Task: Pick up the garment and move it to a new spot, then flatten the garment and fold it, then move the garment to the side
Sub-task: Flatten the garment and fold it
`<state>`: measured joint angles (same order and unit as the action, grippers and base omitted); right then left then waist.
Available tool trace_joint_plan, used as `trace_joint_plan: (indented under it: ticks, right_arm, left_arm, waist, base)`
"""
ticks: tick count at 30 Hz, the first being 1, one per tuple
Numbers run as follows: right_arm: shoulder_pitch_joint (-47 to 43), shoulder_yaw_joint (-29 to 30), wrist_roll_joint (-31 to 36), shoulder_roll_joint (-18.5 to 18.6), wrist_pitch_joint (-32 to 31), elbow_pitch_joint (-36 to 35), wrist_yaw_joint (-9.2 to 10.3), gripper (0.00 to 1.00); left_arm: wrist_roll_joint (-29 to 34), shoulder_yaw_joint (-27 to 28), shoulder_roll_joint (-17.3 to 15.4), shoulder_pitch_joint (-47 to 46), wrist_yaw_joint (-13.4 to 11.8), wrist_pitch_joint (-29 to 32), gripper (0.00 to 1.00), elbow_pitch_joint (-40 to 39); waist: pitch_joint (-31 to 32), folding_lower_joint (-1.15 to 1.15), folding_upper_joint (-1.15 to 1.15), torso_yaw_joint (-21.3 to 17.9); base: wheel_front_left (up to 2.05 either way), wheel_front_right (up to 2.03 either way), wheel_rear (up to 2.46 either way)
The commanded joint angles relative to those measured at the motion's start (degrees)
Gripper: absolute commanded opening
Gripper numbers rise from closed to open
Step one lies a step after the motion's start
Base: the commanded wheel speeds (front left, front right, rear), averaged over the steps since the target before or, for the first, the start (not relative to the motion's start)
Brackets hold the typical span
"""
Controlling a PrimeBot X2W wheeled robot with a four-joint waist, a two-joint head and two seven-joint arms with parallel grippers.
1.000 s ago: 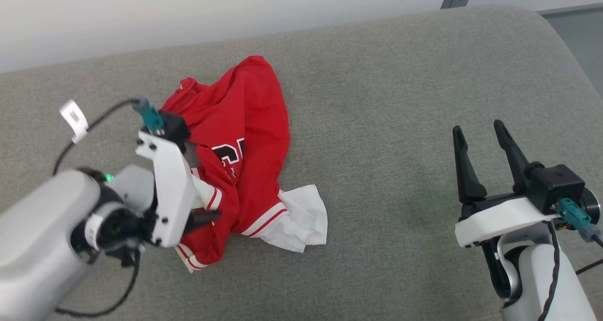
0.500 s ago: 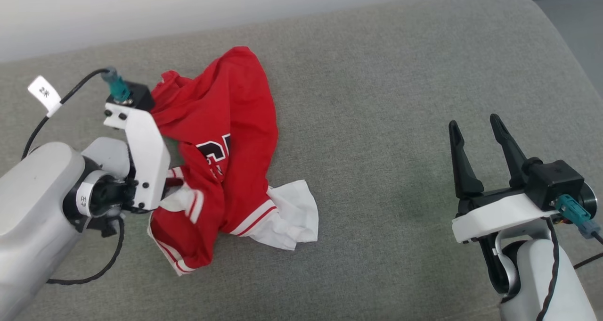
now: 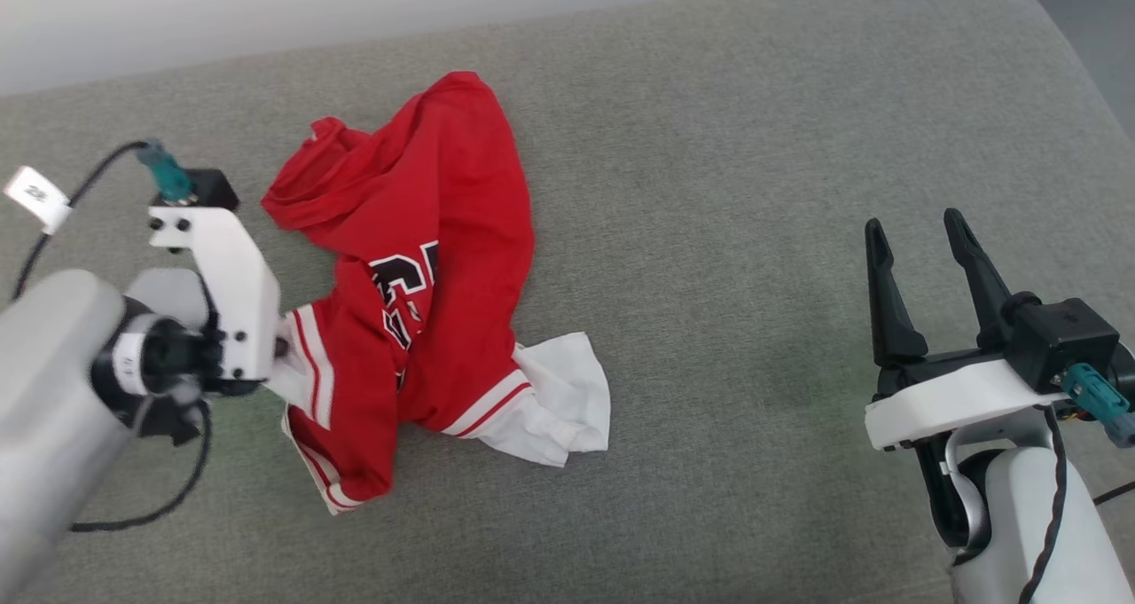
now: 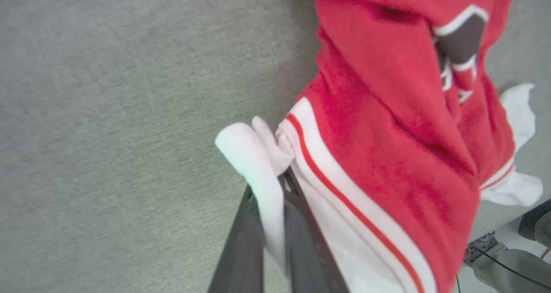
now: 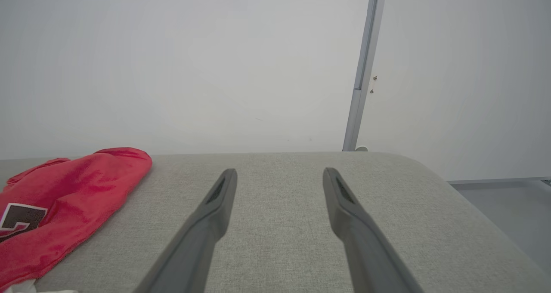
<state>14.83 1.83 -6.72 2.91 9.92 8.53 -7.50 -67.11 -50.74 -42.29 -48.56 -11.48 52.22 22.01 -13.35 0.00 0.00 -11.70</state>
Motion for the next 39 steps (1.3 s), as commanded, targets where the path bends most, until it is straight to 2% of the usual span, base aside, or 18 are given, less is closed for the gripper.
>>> trace_joint_plan:
  ticks: [1,10,13,17,18,19,20,23,30,34,39]
  right_arm:
    - [0.36,0.07,0.49,-0.02,-0.02,-0.11,0.01,1.0]
    - [0.19,0.53,1.09,-0.02,-0.79,-0.79,0.01,1.0]
    - [0.5,0.34,1.18,-0.02,-1.23,-1.02,0.01,1.0]
    - [0.9,0.23,1.38,-0.01,-1.46,-1.2,0.01,1.0]
    - [0.89,0.15,1.49,-0.01,-1.55,-1.25,0.01,1.0]
    - [0.87,0.11,1.53,-0.02,-1.72,-1.31,0.01,1.0]
    - [0.89,0.04,1.64,-0.02,-1.83,-1.35,0.01,1.0]
    - [0.84,-0.27,1.47,-0.02,-2.36,-1.58,0.01,1.0]
    - [-1.02,-1.91,2.17,-0.01,-4.76,-1.32,0.01,1.0]
    - [-2.1,-3.05,2.33,-0.02,-6.34,-1.36,0.01,1.0]
    - [-3.87,-6.12,2.53,0.03,-10.57,-1.01,0.01,1.0]
  left_arm:
    - [-0.21,0.56,-0.62,-0.39,-0.21,-0.5,0.0,0.1]
    - [1.75,4.26,-8.61,1.86,-3.37,-6.86,0.0,2.69]
    - [3.46,3.95,-11.23,3.2,-3.18,-9.7,0.0,5.67]
    - [3.83,3.89,-10.48,4.58,-1.89,-13.03,0.0,9.71]
    - [4.09,3.84,-10.24,4.78,-1.32,-14.01,0.29,10.67]
    - [4.19,3.8,-9.75,5.01,-0.66,-14.97,0.46,11.58]
    - [4.21,3.79,-9.24,5.26,-0.12,-15.82,0.98,12.6]
    - [4.97,3.5,-7.76,4.79,2.58,-18.71,1.0,14.55]
    - [6.8,4.2,-5.67,2.52,6.27,-27.2,1.0,14.26]
    - [7.46,5.28,-5.35,3.45,7.2,-33.23,1.0,11.17]
    - [9.51,6.46,-5.48,7.7,5.48,-43.4,1.0,4.38]
  waist:
    - [0.24,0.0,0.0,0.46]
    - [0.32,0.0,0.0,2.54]
    - [-0.04,0.0,0.0,2.78]
    - [-0.52,0.0,0.0,2.88]
    - [-0.63,0.0,0.0,2.9]
    - [-0.71,0.0,0.0,2.95]
    - [-0.76,0.0,0.0,2.99]
    - [-0.73,0.0,0.0,3.28]
    - [1.92,0.0,0.0,5.97]
    - [3.3,0.0,0.0,7.77]
    - [5.5,0.0,0.0,11.53]
  base:
    - [0.0,0.0,0.0]
    - [0.0,0.0,0.0]
    - [0.0,0.0,0.0]
    - [0.0,0.0,0.0]
    - [0.0,0.0,0.0]
    - [0.0,0.0,0.0]
    - [0.0,0.0,0.0]
    - [0.0,0.0,0.0]
    - [0.0,0.0,0.0]
    - [0.0,0.0,0.0]
    - [0.0,0.0,0.0]
